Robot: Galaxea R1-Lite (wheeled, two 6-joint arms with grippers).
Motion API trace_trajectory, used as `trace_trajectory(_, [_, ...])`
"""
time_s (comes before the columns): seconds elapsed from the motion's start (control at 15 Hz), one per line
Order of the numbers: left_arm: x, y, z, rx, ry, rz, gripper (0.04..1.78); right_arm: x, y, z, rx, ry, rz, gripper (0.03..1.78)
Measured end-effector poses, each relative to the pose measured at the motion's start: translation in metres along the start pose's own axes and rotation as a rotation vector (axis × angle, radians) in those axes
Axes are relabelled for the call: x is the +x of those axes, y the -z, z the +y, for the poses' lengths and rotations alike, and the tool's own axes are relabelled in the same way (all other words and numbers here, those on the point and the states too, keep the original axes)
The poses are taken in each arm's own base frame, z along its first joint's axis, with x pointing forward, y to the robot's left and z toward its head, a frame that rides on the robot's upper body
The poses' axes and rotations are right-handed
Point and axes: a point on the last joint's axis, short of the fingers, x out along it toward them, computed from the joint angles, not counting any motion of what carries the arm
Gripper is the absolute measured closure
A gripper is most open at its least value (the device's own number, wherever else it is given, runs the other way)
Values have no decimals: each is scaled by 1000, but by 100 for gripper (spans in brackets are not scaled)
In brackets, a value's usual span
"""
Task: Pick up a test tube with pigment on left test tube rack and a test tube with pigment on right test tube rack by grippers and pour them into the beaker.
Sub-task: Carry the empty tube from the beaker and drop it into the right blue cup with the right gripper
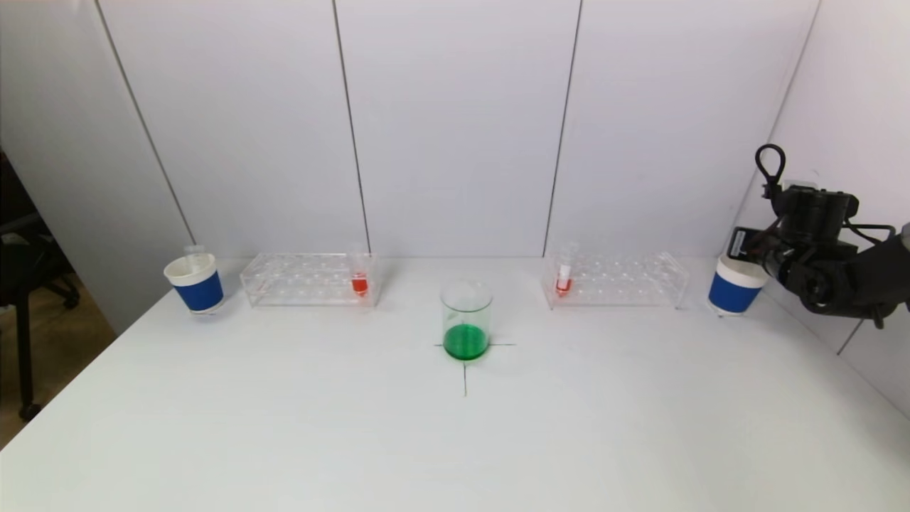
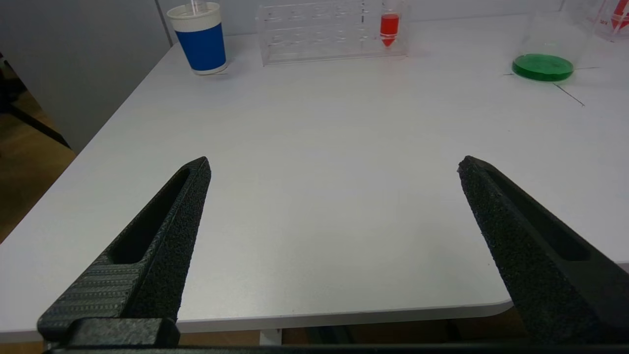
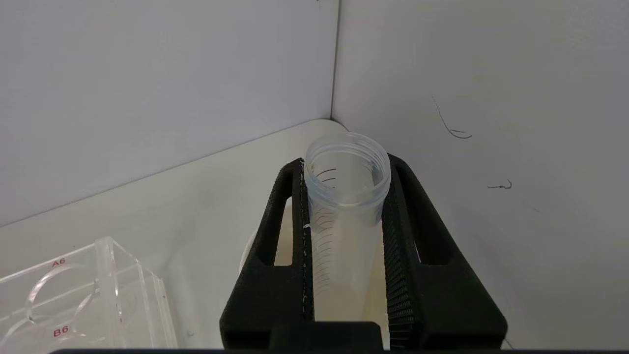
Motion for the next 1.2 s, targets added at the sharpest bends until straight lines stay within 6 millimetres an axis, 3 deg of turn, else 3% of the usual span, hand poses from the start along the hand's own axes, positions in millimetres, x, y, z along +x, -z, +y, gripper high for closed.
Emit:
trace_trajectory(1.0, [0, 0, 0, 0, 0, 0, 6, -5, 5, 2, 0, -9, -5, 134])
trace_trajectory(1.2, [0, 0, 0, 0, 0, 0, 6, -5, 5, 2, 2, -9, -6, 122])
